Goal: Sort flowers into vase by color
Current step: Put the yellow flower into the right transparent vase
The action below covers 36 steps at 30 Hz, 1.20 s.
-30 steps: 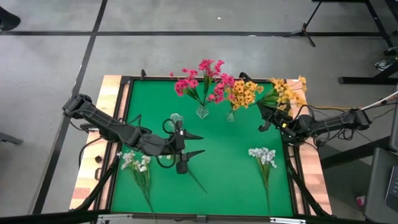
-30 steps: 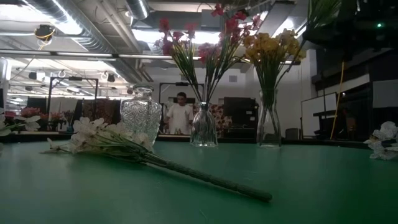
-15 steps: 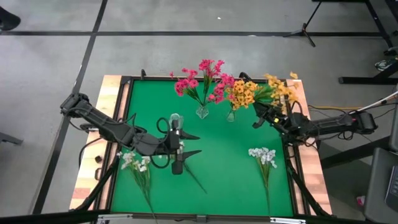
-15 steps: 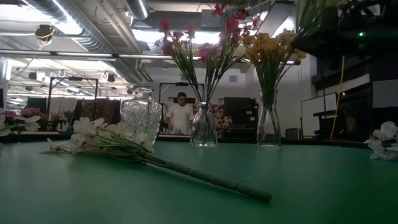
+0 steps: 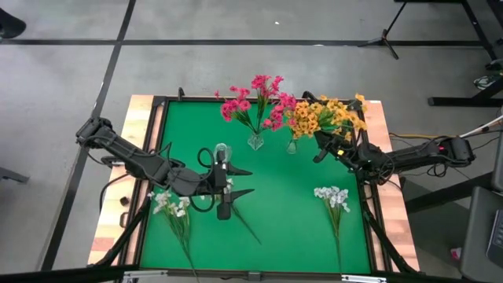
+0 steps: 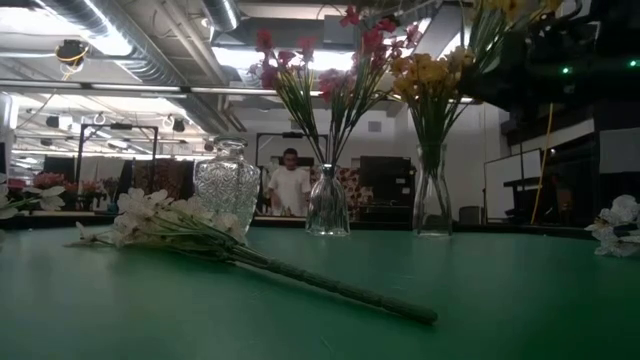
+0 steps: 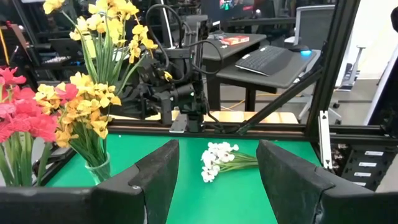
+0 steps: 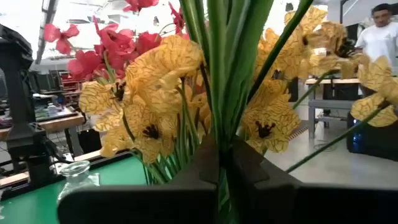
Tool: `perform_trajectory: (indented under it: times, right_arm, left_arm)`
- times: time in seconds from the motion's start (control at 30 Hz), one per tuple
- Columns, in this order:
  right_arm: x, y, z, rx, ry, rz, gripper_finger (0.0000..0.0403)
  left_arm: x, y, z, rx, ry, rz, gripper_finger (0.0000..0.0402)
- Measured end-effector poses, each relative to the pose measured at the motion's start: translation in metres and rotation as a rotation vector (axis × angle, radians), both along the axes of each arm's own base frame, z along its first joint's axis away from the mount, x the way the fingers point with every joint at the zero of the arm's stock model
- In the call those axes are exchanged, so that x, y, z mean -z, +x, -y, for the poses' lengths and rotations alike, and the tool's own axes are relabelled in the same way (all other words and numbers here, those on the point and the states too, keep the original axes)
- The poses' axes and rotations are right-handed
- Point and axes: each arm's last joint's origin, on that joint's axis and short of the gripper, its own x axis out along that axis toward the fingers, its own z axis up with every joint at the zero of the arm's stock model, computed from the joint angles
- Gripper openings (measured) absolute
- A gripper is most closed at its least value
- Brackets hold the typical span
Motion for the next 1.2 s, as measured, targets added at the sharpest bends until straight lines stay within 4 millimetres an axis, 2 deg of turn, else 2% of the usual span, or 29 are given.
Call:
perform_trajectory:
  times: [0.33, 0.6, 0.9, 1.2]
  right_arm:
    - [0.008, 0.002, 0.000, 0.009, 0.008, -0.086, 0.0007]
    - [0.007, 0.001, 0.001, 0.019, 0.027, -0.056, 0.0009]
    - [0.014, 0.004, 0.008, 0.054, 0.073, -0.082, 0.0008]
    - [0.025, 0.009, 0.020, 0.030, 0.178, -0.079, 0.0069]
  left_arm:
    - [0.000, 0.000, 0.000, -0.002, 0.002, 0.000, 0.0214]
    - [0.000, 0.000, 0.000, -0.009, 0.007, 0.002, 0.0214]
    - [0.000, 0.000, -0.001, -0.017, 0.018, 0.000, 0.0214]
    - [0.000, 0.000, -0.001, -0.026, 0.021, 0.000, 0.0214]
